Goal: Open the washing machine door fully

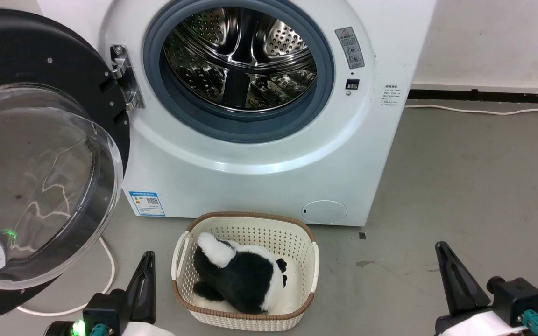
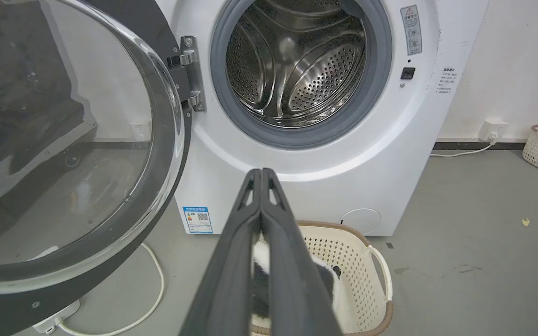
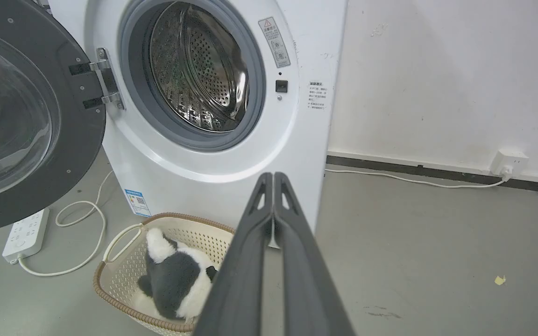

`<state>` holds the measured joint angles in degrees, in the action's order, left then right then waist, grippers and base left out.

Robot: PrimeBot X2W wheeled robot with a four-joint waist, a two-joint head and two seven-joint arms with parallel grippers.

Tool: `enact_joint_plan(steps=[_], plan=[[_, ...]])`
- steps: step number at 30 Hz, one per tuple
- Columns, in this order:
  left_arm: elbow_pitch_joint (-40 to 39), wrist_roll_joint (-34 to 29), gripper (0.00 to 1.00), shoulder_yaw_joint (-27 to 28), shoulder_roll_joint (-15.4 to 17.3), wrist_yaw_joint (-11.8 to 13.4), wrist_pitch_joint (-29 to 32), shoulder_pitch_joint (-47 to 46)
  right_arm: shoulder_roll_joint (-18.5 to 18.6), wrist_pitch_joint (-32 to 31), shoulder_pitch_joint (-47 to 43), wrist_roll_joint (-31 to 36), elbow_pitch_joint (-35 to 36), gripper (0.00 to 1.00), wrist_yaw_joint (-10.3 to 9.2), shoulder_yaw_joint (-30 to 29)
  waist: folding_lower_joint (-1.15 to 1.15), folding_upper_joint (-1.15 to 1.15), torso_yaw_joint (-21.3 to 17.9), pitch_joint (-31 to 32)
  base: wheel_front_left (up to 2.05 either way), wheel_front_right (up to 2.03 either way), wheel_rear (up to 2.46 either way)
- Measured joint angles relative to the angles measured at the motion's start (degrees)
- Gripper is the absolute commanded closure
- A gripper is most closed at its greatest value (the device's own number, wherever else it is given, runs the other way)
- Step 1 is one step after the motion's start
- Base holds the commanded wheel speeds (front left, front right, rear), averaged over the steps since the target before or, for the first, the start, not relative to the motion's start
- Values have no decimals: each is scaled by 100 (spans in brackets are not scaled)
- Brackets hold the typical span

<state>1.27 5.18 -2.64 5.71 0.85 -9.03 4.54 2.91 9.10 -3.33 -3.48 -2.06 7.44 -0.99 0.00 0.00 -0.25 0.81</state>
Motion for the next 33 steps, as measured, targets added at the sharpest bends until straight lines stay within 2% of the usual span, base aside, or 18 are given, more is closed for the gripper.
enact_joint_plan(steps=[33], plan=[[-48,-205,100,124,-126,-10,386,-136,0,-398,105,149,67,100,0,36,0,0,11,-35,0,0,0]])
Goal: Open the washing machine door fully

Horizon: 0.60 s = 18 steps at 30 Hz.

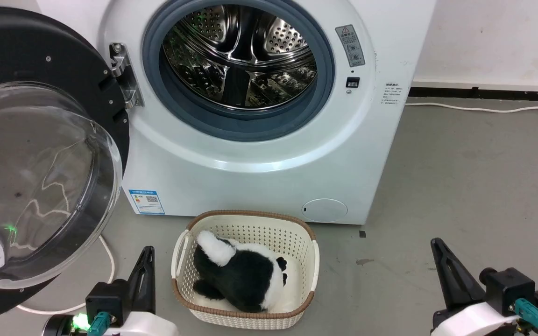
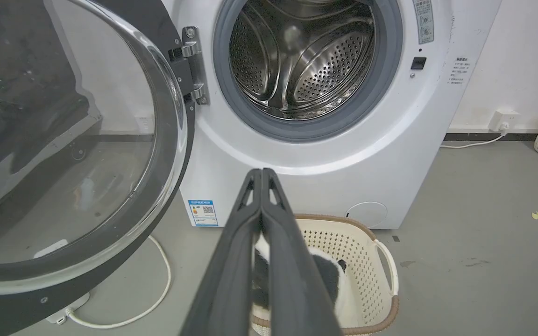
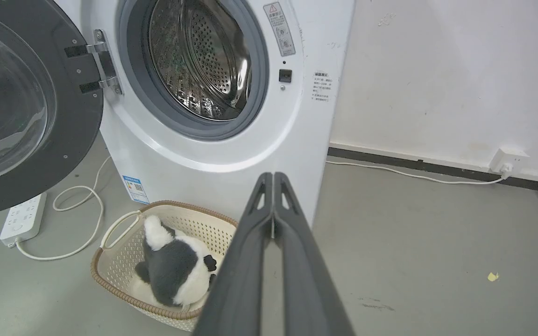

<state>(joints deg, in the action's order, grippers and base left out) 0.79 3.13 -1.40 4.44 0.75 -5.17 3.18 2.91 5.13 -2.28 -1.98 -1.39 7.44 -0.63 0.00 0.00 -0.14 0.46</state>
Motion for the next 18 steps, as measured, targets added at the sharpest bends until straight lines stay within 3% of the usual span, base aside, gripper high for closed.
enact_joint_plan(steps=[18], plan=[[-31,-104,100,42,-41,-41,215,-100,0,-203,51,58,36,100,0,25,0,0,6,-19,0,0,0]])
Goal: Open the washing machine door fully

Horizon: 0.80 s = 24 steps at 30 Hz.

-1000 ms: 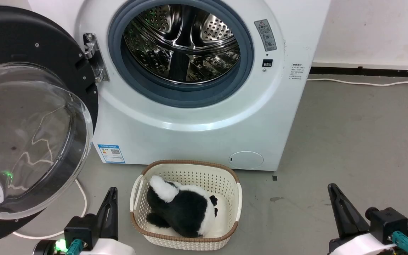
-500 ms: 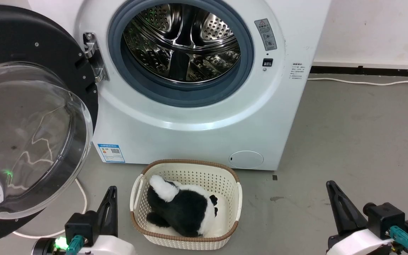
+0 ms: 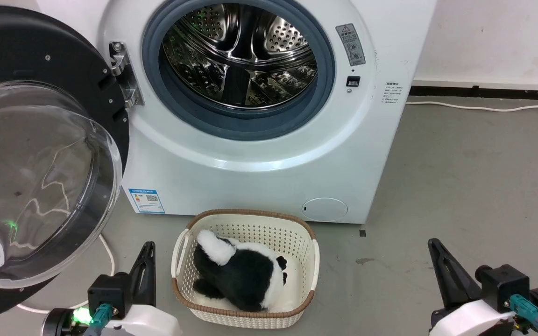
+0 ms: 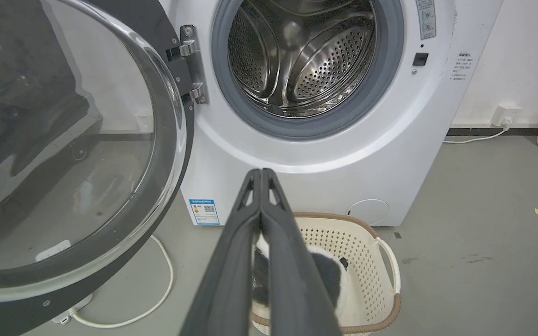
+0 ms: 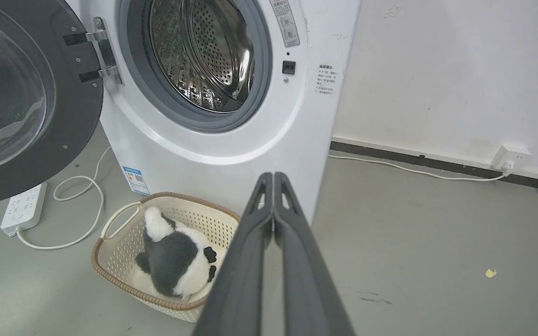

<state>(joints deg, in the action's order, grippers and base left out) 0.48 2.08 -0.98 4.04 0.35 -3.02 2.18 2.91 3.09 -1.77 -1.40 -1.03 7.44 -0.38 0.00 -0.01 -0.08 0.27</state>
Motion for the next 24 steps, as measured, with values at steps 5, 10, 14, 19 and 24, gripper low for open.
enact_joint_plan(steps=[5,10,14,19,24], plan=[[-3,-49,100,14,-11,-1,49,-13,0,-49,11,36,14,100,0,10,0,0,2,-5,0,0,0],[-8,-59,100,25,-40,-1,105,-23,0,-107,27,45,25,100,0,15,0,0,3,-11,0,0,0],[-11,-98,100,35,-77,-2,148,-80,0,-160,29,53,34,100,0,21,0,0,5,-15,0,0,0],[-22,-118,100,51,-97,-3,205,-105,0,-222,85,58,51,100,0,26,0,0,6,-20,0,0,0],[-25,-151,100,73,-104,-10,268,-109,0,-283,108,96,66,100,0,35,0,0,8,-26,0,0,0]])
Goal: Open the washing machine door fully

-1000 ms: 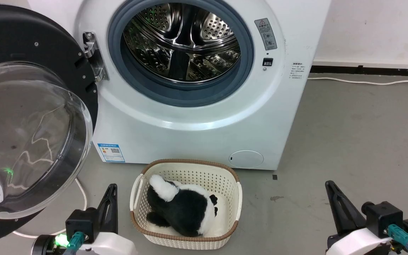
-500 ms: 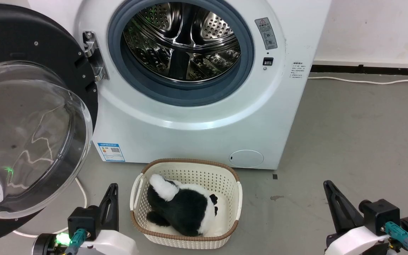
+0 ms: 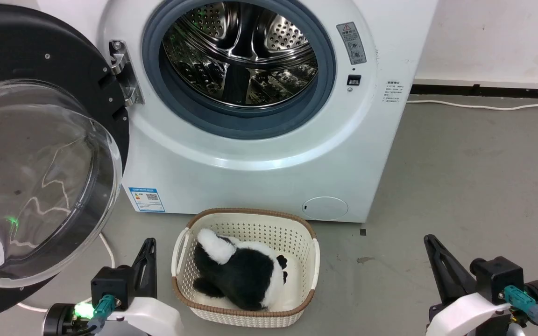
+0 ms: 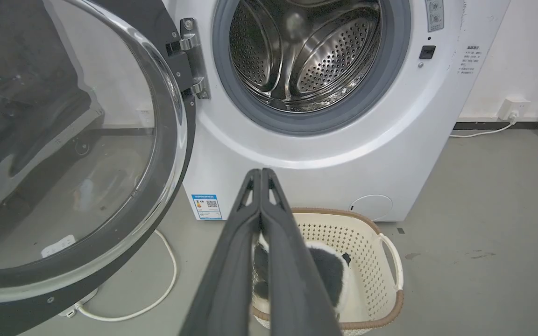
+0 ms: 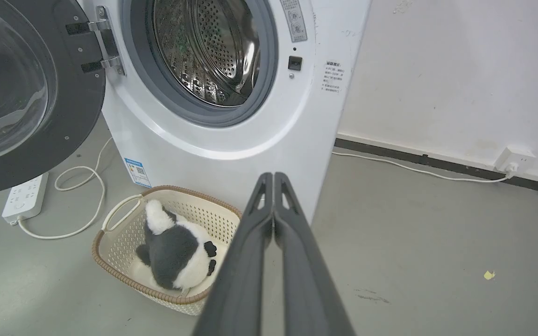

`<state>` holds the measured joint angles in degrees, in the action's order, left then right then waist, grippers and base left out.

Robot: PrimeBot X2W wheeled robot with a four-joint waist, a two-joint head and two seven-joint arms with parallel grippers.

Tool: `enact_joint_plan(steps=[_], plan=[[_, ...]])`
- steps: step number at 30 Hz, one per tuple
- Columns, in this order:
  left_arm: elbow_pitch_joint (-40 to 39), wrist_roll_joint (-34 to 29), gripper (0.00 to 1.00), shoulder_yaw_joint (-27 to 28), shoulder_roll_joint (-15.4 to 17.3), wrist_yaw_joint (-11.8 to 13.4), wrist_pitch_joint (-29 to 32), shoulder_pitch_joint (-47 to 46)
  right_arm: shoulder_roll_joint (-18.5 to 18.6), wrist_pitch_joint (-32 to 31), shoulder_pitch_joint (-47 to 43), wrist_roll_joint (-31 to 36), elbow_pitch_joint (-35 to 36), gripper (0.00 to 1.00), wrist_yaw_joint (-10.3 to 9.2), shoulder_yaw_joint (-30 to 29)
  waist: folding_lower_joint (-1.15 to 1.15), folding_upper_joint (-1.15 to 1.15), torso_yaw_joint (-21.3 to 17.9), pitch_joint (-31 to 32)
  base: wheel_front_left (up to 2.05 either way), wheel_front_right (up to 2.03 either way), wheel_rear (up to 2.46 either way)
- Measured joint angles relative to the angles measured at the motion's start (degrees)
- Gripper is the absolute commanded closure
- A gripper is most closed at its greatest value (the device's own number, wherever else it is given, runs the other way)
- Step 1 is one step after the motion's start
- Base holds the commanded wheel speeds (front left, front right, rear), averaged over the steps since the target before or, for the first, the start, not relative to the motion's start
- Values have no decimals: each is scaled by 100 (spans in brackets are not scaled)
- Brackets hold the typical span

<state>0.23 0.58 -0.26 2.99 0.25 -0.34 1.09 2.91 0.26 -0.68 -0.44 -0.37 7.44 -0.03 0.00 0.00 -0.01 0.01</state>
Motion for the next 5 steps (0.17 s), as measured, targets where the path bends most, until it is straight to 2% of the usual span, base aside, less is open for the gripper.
enact_joint_plan(steps=[5], plan=[[-1,-8,100,18,-9,0,32,-18,0,-19,1,0,9,100,0,3,0,0,0,-1,0,0,0]])
